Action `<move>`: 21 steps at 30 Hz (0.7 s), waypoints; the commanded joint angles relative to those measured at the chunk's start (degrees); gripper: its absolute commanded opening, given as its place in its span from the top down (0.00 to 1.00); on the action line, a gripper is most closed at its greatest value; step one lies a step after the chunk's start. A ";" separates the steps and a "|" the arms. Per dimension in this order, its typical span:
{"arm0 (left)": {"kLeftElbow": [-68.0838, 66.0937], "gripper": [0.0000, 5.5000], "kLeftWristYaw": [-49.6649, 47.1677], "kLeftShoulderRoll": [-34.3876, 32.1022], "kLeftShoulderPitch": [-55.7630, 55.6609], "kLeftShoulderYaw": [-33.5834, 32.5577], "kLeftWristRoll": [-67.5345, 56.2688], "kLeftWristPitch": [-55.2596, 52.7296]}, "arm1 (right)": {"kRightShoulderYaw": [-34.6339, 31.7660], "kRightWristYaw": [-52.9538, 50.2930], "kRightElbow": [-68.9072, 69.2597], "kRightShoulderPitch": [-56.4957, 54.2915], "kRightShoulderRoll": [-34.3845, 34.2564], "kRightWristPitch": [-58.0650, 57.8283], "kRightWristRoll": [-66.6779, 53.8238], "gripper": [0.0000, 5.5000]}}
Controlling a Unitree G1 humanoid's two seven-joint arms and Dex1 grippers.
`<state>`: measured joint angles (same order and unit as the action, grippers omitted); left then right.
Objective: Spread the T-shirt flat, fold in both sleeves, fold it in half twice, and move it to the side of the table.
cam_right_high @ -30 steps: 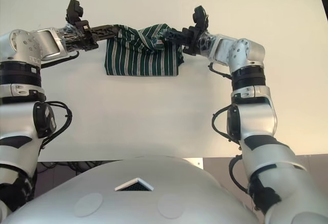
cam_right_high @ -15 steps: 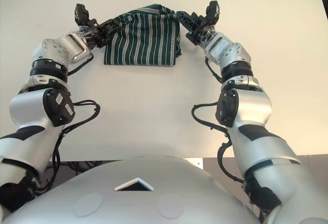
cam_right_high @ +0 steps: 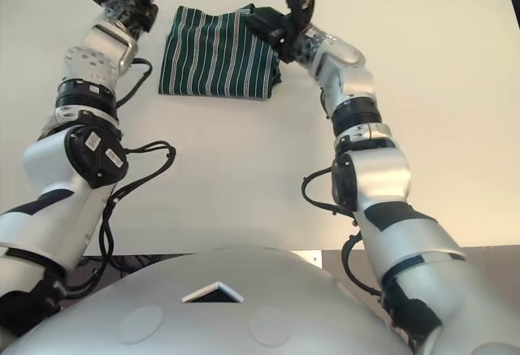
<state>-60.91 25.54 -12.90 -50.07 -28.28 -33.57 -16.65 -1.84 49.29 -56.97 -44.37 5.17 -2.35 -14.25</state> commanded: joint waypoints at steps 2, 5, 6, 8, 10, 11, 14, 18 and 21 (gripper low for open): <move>11.63 0.69 0.54 0.36 7.13 5.82 5.50 1.99 | 3.20 -1.80 -0.13 0.85 -0.25 1.63 5.04 0.65; 19.26 0.69 -0.58 0.46 11.27 6.31 5.68 2.01 | 4.17 -2.11 -3.35 0.28 0.04 5.56 7.33 0.57; 21.16 0.69 -0.87 0.51 12.23 6.42 5.68 1.72 | 4.76 -2.05 -4.58 0.06 0.16 6.86 8.30 0.54; 23.40 0.69 -1.85 0.75 13.03 6.32 5.55 1.34 | 6.62 -2.04 -7.83 0.00 0.76 7.54 11.15 0.49; 25.05 0.69 -3.02 1.12 13.01 6.34 5.53 1.32 | 8.71 -4.02 -10.81 0.47 1.88 9.03 14.81 0.41; 25.85 0.69 -3.44 1.31 12.94 6.61 5.68 1.26 | 10.94 -6.25 -12.18 0.84 2.88 9.60 17.98 0.39; 28.33 0.69 -4.17 1.77 13.54 7.29 5.86 0.75 | 11.48 -17.31 -16.28 0.62 5.76 6.66 21.45 0.31; 28.99 0.69 -4.73 2.27 14.03 7.79 5.99 0.67 | 8.05 -31.21 -19.45 1.11 10.82 3.57 20.75 0.31; 28.20 0.69 -4.87 2.41 14.19 8.03 6.06 0.99 | 4.82 -34.79 -20.40 1.92 13.73 2.85 19.21 0.31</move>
<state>-32.44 21.24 -10.75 -36.09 -20.58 -27.95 -15.27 4.18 17.09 -73.42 -47.12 16.49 5.49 4.25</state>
